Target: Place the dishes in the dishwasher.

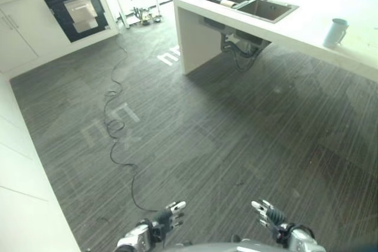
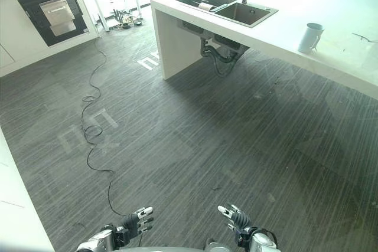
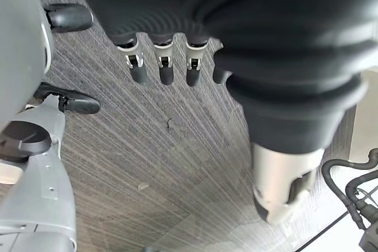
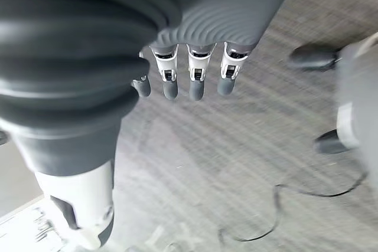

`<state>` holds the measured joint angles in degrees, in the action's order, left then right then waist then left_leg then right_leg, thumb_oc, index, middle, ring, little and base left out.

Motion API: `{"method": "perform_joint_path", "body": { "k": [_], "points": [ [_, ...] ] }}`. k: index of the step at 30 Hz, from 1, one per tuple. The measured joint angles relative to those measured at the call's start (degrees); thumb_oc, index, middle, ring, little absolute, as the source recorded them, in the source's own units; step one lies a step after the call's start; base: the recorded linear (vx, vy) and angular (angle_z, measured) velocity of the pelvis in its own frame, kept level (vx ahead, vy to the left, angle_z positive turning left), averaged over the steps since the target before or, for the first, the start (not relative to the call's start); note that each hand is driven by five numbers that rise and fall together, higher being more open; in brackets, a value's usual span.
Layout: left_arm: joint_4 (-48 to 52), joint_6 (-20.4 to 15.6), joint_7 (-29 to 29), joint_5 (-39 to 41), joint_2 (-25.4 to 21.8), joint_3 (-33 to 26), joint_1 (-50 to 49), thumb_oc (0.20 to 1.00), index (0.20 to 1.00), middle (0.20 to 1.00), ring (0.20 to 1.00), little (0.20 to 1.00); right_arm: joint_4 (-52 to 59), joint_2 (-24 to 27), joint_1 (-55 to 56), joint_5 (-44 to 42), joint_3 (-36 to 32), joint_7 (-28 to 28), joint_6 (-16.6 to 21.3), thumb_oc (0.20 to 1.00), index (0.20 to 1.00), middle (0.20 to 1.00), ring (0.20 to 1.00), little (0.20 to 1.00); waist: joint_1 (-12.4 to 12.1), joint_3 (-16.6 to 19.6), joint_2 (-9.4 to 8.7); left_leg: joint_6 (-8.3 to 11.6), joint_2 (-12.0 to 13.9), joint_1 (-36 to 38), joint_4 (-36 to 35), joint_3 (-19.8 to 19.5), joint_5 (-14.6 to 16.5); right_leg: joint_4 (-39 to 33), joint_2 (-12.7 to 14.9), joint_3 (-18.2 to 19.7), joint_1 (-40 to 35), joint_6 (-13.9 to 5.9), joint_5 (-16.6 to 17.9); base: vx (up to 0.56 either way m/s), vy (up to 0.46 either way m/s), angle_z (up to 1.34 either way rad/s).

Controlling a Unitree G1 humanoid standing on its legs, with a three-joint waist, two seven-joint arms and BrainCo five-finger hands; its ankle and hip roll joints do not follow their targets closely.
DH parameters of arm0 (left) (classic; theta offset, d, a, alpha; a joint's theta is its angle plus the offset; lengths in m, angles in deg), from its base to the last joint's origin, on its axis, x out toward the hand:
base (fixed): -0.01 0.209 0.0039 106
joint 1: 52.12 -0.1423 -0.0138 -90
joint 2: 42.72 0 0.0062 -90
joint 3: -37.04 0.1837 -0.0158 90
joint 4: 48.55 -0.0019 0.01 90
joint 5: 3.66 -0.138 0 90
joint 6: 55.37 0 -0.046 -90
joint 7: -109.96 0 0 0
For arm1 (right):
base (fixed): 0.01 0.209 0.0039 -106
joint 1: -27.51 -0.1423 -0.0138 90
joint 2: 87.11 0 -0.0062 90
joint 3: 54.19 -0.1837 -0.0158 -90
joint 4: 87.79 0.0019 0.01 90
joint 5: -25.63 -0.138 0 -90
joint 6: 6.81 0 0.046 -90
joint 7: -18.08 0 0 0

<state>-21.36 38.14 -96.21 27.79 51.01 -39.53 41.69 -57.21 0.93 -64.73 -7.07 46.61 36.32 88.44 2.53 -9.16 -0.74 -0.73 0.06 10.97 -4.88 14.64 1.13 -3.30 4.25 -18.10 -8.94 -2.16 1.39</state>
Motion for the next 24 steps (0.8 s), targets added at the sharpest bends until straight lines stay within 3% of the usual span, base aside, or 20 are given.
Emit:
{"method": "perform_joint_path", "body": {
  "k": [6, 11, 24],
  "points": [
    [6.3, -3.5, -0.4, -3.7, -2.1, 1.2, 0.7, 1.0, 1.0, 1.0, 1.0, 1.0, 3.9, 1.0, -0.2, 1.7, 0.7, -0.1, 0.9, 1.0, 1.0, 1.0, 1.0, 1.0, 0.3, -0.7, 1.13, 0.0, -0.1, 0.2, -0.1, 0.3, 0.0, -0.6, 0.0, 0.3, -0.4, -0.46, 0.3, 0.01, 0.013, -0.02],
    [10.1, -3.7, 2.4, -2.9, -2.2, -0.1, 0.0, 1.0, 1.0, 1.0, 1.0, 1.0, 7.3, 3.5, 1.1, 1.8, 2.0, 0.0, 0.2, 1.0, 1.0, 1.0, 1.0, 1.0, 0.5, -1.1, 1.86, 0.02, -0.1, 0.1, -0.3, 0.2, 0.0, -0.9, -0.1, 0.3, -0.6, -0.57, 0.4, -0.02, -0.01, 0.0],
    [10.5, -6.4, 8.1, -2.8, -1.5, -0.6, -3.2, 1.0, 1.0, 1.0, 1.0, 1.0, 7.9, 3.4, 1.8, 1.8, 2.1, 0.2, 0.0, 1.0, 1.0, 1.0, 1.0, 1.0, 0.1, -2.3, 1.38, 0.09, 0.0, -0.2, 0.0, -0.4, 0.0, -1.7, -0.3, -0.1, -0.9, -0.5, 0.5, -0.01, -0.047, 0.02]
  ]
}}
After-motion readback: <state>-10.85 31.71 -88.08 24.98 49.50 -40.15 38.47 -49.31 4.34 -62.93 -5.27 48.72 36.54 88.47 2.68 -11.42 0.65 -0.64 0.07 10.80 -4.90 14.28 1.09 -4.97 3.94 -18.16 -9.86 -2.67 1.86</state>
